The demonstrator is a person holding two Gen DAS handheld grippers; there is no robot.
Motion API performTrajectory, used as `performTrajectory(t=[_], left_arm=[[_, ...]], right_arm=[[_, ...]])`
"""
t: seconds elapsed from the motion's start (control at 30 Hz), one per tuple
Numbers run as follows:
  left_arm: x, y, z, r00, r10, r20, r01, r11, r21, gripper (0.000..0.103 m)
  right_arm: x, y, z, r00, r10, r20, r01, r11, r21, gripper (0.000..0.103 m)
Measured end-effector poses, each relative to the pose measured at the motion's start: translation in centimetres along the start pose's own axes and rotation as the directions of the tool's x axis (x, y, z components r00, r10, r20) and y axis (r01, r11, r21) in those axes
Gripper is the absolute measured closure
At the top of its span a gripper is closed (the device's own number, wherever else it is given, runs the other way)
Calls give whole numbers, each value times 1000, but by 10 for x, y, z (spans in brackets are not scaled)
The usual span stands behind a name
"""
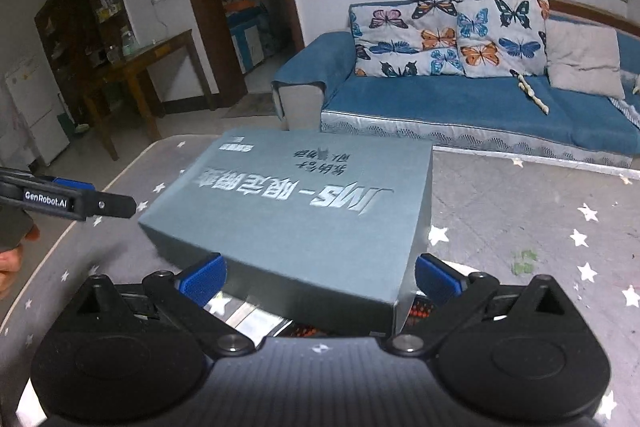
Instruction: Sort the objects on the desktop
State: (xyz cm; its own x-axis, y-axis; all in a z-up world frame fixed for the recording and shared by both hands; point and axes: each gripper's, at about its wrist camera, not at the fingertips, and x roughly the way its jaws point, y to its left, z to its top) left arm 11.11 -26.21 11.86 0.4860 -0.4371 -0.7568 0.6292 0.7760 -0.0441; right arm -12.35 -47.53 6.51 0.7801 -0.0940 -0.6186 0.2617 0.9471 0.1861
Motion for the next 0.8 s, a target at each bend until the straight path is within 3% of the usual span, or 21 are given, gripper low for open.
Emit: performTrajectory(t=[0.3, 0.8], left_arm=[[46, 8, 18, 1000, -12, -15, 11, 999, -52, 2], [78, 0, 22, 999, -30, -36, 28, 998, -49, 2]], right_arm=[[33, -32, 9, 1000, 8, -20, -7, 998, 63, 0], [62, -44, 10, 998, 32, -45, -28, 996, 83, 0]])
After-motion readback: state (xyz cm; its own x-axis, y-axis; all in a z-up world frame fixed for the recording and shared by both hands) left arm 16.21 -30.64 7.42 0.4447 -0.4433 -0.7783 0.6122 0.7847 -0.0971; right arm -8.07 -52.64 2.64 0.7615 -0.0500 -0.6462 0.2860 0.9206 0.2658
